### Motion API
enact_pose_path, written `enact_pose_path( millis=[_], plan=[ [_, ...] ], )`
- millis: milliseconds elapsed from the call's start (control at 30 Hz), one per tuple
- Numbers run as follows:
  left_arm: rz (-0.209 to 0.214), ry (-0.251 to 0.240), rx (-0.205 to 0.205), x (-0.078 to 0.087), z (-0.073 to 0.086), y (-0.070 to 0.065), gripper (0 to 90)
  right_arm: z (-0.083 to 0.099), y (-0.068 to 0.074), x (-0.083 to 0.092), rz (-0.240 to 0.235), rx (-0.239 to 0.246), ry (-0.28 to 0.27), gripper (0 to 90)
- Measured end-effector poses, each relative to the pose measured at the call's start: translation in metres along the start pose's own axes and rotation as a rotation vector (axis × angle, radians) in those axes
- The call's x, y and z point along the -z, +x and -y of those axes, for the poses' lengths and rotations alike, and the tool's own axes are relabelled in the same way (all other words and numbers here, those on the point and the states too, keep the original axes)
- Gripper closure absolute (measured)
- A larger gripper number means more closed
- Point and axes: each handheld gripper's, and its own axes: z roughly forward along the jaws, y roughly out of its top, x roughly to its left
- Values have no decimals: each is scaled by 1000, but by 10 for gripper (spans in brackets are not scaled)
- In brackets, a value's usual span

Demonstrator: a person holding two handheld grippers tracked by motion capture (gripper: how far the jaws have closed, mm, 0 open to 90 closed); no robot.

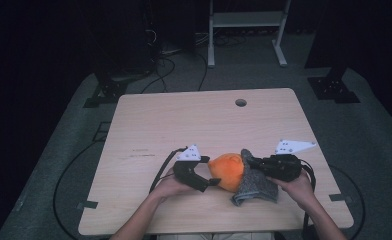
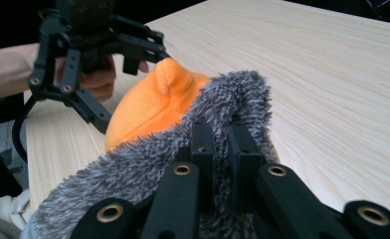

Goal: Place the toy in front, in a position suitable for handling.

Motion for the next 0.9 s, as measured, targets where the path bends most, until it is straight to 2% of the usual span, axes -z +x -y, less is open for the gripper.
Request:
enact_pose_path(
  millis=[33, 100, 133, 233, 267, 300, 333, 367, 433, 467, 600, 667, 700, 733, 800, 833, 867, 900],
  plan=[
    [0, 0, 0, 0, 0, 0, 65, 0, 0, 0, 0, 0, 0, 833],
    [41, -11, 4, -3, -2, -1, 169, 3, -2, 2, -1, -10, -12, 833],
    [37, -37, -44, -1, -4, -8, 242, 3, -3, 4, -3, -27, -29, 833],
    [24, -58, -52, 4, -7, -15, 356, 2, -2, 5, -9, -39, -47, 833],
    [-2, -103, -59, 17, -13, -22, 368, -1, -1, 6, -9, -38, -66, 833],
    [-6, -125, -64, 24, -16, -25, 371, -2, -1, 6, -12, -41, -69, 833],
    [-6, -125, -64, 24, -16, -25, 374, -4, 0, 4, -22, -44, -73, 833],
    [-24, -123, -81, 39, -23, -29, 376, -6, 2, 1, -38, -45, -80, 833],
    [-36, -110, -89, 45, -25, -30, 377, -7, 3, -1, -49, -48, -82, 833],
    [-53, -98, -87, 53, -24, -29, 377, -11, 7, -12, -59, -42, -74, 833],
    [-92, -56, -55, 54, -13, -22, 376, -8, 5, -31, -68, -60, -48, 832],
    [-92, -51, -43, 52, -10, -20, 375, -3, 1, -39, -70, -57, -26, 830],
    [-97, -68, -21, 51, -8, -18, 375, -1, -2, -40, -77, -69, -38, 830],
    [-109, -65, -23, 51, -8, -18, 374, 1, -4, -38, -78, -85, -50, 830],
    [-113, -66, -14, 50, -9, -17, 372, 1, -5, -35, -75, -82, -61, 831],
    [-113, -66, -13, 49, -10, -16, 369, 0, -5, -29, -70, -81, -79, 831],
    [-117, -64, -15, 47, -11, -15, 367, -5, -2, -18, -69, -64, -120, 831],
    [-118, -62, -15, 46, -12, -15, 367, -5, -2, -18, -69, -64, -120, 831]
  ],
)
